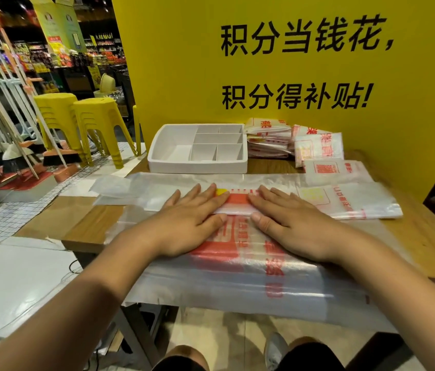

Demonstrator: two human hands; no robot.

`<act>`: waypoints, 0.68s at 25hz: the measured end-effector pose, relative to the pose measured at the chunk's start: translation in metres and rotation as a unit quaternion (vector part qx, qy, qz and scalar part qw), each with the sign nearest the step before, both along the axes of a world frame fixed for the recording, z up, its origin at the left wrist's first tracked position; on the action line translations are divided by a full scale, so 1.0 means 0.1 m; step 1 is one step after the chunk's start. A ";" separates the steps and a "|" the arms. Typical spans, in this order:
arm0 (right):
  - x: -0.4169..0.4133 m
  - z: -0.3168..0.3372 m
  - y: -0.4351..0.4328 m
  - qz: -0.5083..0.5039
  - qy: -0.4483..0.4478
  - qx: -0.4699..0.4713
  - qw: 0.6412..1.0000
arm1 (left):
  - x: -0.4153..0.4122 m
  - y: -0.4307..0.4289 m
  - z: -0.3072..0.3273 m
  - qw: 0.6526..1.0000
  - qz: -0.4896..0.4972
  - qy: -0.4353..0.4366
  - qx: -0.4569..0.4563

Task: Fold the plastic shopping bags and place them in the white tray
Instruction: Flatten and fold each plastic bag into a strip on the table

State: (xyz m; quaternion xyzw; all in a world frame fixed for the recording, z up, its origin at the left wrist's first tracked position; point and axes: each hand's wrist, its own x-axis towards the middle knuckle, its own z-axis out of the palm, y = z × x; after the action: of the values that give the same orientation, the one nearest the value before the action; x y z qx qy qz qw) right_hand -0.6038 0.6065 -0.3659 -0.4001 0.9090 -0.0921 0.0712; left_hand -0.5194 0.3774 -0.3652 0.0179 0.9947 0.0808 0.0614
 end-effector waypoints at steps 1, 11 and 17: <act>-0.01 0.00 0.08 -0.017 -0.006 -0.001 1.000 | 0.01 -0.01 0.01 1.000 0.008 -0.006 -0.005; -0.10 -0.06 0.87 -0.208 -0.012 0.013 0.978 | 0.12 -0.20 -0.03 0.997 0.067 -0.019 -0.025; -0.14 0.19 0.85 -0.194 0.081 0.020 0.977 | 0.07 -0.15 0.15 0.991 0.111 0.050 -0.055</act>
State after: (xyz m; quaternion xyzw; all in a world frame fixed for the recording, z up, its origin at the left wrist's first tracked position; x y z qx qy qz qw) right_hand -0.6173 0.6915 -0.3467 -0.2206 0.9738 -0.0532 -0.0143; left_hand -0.5120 0.3623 -0.3504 -0.0925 0.9952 0.0312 0.0028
